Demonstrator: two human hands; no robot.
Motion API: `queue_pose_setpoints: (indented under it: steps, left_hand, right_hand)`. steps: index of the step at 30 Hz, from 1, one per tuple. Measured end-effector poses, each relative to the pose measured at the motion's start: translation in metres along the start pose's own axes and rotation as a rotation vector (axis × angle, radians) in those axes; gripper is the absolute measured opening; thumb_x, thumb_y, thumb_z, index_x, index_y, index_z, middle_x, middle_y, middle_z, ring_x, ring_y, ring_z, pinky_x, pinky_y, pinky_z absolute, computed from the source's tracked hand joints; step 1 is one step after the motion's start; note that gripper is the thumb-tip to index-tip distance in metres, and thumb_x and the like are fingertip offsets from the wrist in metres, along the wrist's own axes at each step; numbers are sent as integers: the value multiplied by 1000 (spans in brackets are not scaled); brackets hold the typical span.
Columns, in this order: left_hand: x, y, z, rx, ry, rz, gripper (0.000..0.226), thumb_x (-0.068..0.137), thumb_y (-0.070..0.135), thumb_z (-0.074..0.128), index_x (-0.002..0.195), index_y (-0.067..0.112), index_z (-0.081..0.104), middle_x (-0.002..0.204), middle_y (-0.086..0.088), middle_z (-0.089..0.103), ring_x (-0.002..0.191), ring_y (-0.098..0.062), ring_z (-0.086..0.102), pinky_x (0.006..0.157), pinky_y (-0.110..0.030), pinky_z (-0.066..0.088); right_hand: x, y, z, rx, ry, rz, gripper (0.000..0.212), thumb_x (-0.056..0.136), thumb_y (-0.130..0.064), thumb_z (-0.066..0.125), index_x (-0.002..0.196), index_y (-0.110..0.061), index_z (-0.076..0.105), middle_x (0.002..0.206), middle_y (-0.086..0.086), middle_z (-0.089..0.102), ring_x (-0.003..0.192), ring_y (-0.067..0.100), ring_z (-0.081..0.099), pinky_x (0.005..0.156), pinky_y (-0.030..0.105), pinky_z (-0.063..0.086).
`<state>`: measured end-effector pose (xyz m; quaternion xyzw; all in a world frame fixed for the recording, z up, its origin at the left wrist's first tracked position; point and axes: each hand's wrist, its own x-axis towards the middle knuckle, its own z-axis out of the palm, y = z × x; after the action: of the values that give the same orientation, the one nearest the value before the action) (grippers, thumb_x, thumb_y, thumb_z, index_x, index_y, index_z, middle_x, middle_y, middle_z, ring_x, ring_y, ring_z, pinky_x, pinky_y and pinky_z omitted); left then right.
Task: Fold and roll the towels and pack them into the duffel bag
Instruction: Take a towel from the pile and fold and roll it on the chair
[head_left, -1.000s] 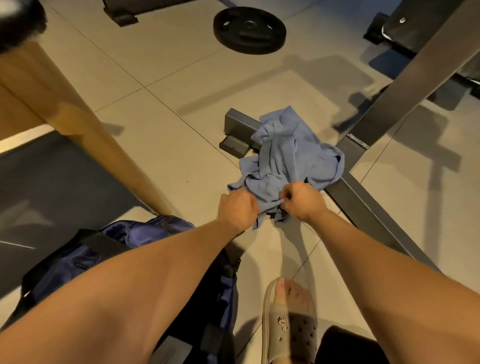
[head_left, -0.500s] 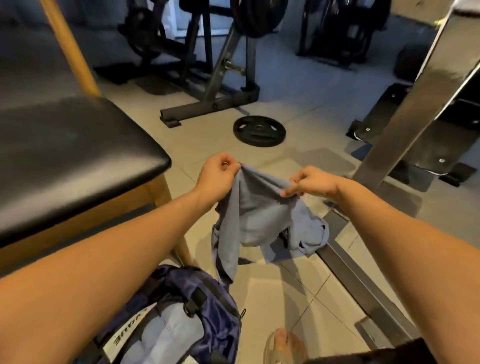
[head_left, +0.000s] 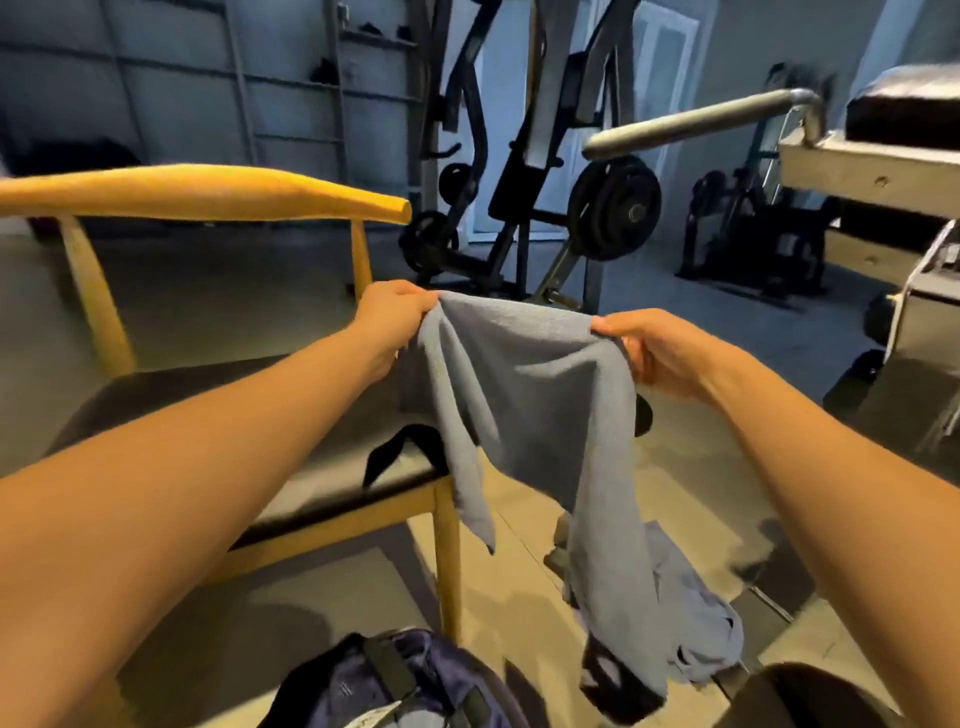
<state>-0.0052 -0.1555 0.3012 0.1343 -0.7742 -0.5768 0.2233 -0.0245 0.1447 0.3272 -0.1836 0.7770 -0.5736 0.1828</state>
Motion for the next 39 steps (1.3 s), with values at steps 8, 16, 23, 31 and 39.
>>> queue_pose_setpoints:
  steps: [8,16,23,31,39]
  left_hand:
    - [1,45,-134,-27,322,50,16,99,27,63,110,17,70,99,1,66,87,-15,60,81,-31,50]
    - [-8,26,-219,33,601,54,9,98,21,63,101,17,70,85,0,65,73,-11,59,59,-22,46]
    - [-27,-83,-222,205,501,-187,8,94,11,66,88,12,71,94,-11,70,92,-33,65,82,-41,58]
    - [-79,-132,-232,669,149,-80,24,87,44,76,101,25,73,98,7,72,92,-10,66,81,-32,52]
    - [-97,-149,-249,1115,110,-16,32,89,49,72,112,27,71,108,5,71,95,-21,64,80,-37,54]
  right_hand:
    - [66,-121,91,-440,227,-376,43,88,-12,69,60,-20,36,65,8,37,61,14,33,57,30,27]
    - [109,-138,199,-515,170,-627,29,82,-15,77,66,-12,53,66,7,50,62,16,45,59,33,36]
    - [128,-41,243,-591,-381,-360,14,91,-5,68,99,-8,79,98,7,75,88,12,69,82,25,56]
    - [177,23,223,-673,-69,-350,34,93,5,52,94,-19,76,103,3,73,98,21,67,88,36,55]
    - [210,30,238,-819,-69,-297,25,99,-31,57,97,-11,71,96,11,72,88,29,66,79,39,54]
